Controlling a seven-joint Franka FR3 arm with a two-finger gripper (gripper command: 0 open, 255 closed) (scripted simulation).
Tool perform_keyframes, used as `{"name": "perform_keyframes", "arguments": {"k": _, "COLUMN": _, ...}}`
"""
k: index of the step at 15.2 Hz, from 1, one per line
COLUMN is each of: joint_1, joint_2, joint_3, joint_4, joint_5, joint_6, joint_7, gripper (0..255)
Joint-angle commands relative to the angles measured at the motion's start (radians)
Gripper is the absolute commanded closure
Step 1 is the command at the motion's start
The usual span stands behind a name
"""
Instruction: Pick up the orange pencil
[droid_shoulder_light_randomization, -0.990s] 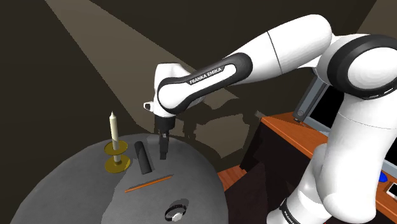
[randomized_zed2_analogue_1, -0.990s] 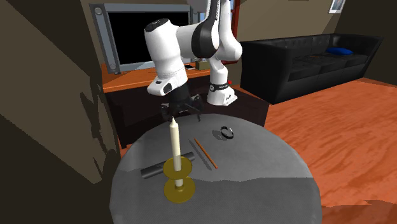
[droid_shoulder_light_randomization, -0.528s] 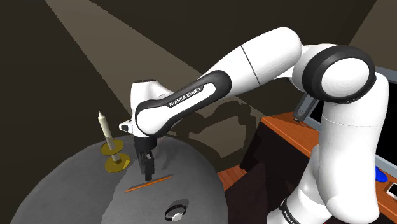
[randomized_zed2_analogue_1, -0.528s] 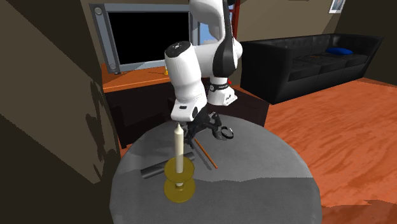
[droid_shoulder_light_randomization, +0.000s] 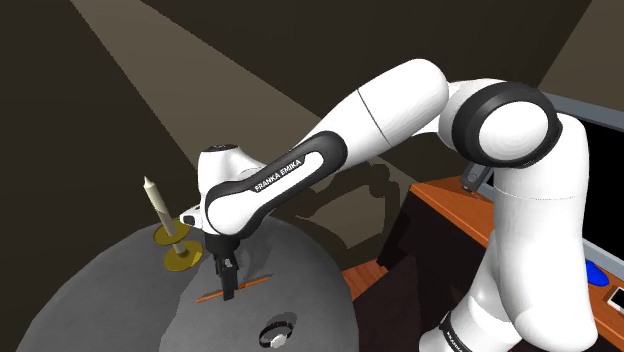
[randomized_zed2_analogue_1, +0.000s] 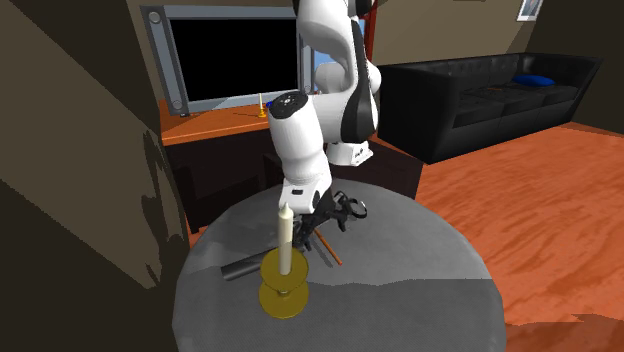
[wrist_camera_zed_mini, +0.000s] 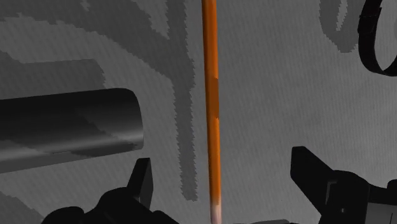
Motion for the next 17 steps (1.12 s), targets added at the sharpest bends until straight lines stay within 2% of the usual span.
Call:
{"name": "perform_keyframes", "arguments": {"k": 1, "joint_1": 0.002, "joint_2": 0.018, "joint_3": -0.002, "joint_4": -0.001, "joint_5": -0.002, "joint_6": 0.017, "joint_7": -0.001, "gripper": 0}}
{"name": "perform_keyframes", "arguments": {"k": 2, "joint_1": 0.002, "joint_2": 0.018, "joint_3": -0.002, "joint_4": -0.001, "joint_5": -0.002, "joint_6": 0.017, "joint_7": -0.001, "gripper": 0}}
{"name": "perform_keyframes", "arguments": {"k": 3, "joint_1": 0.002, "joint_2": 0.016, "joint_3": -0.001, "joint_4": -0.003, "joint_5": -0.002, "joint_6": 0.017, "joint_7": -0.001, "gripper": 255}}
{"name": "perform_keyframes", "arguments": {"k": 12, "joint_1": 0.002, "joint_2": 0.018, "joint_3": -0.002, "joint_4": -0.001, "joint_5": -0.002, "joint_6": 0.017, "joint_7": -0.001, "gripper": 255}}
{"name": "perform_keyframes", "arguments": {"k": 17, "joint_1": -0.003, "joint_2": -0.029, "joint_3": 0.003, "joint_4": 0.004, "joint_5": 0.003, "joint_6": -0.034, "joint_7": 0.003, "gripper": 255}}
